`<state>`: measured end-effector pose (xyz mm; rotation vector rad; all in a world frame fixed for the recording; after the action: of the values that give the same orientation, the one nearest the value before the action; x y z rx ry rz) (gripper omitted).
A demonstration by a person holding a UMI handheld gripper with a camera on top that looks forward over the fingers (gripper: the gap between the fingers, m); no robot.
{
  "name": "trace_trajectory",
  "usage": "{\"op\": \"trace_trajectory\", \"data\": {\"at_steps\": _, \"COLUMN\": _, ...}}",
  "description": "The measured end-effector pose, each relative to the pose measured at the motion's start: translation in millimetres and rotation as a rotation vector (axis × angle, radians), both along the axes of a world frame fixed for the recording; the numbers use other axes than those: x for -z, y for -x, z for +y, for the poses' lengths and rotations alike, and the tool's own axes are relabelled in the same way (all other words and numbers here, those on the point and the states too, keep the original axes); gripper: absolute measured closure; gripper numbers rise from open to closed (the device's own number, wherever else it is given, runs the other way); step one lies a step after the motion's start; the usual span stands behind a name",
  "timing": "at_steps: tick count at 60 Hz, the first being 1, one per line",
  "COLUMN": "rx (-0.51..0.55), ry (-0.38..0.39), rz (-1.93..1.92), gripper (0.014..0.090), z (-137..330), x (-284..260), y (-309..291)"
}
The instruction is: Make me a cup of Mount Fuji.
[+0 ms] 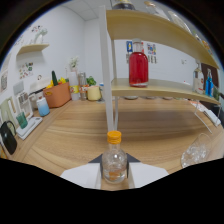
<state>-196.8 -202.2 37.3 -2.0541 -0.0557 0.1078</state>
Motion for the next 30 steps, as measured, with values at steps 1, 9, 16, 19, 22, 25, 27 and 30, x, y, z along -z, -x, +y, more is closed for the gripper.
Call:
{"op": "trace_trajectory", "data": {"at_steps": 1, "rx": -0.002, "ry": 0.008, "rz": -0.001, "gripper": 0.0687, "z": 0, "x": 2, "y": 1}}
{"op": "trace_trajectory", "data": {"at_steps": 9, "rx": 0.021, "ry": 0.042, "rz": -0.001, "gripper": 0.0686, "z": 1, "x": 9, "y": 0}}
{"op": "trace_trajectory", "data": {"at_steps": 16, "rx": 0.019, "ry": 0.125, "rz": -0.015, "gripper": 0.0683, "z": -1, "x": 23, "y": 1}}
{"op": "trace_trajectory", "data": {"at_steps": 19, "rx": 0.023, "ry": 0.125, "rz": -0.015, "gripper": 0.0683, "z": -1, "x": 24, "y": 1}}
{"op": "trace_trajectory", "data": {"at_steps": 22, "rx": 0.023, "ry": 0.124, "rz": -0.019, "gripper": 0.0682, "z": -1, "x": 24, "y": 1}}
{"op": "trace_trajectory", "data": {"at_steps": 25, "rx": 0.022, "ry": 0.127, "rz": -0.022, "gripper": 0.0679, "z": -1, "x": 24, "y": 1}}
{"op": "trace_trajectory", "data": {"at_steps": 27, "rx": 0.02, "ry": 0.129, "rz": -0.025, "gripper": 0.0679, "z": -2, "x": 24, "y": 1}}
{"op": "trace_trajectory", "data": {"at_steps": 30, "rx": 0.021, "ry": 0.129, "rz": -0.03, "gripper": 0.0676, "z": -6, "x": 25, "y": 1}}
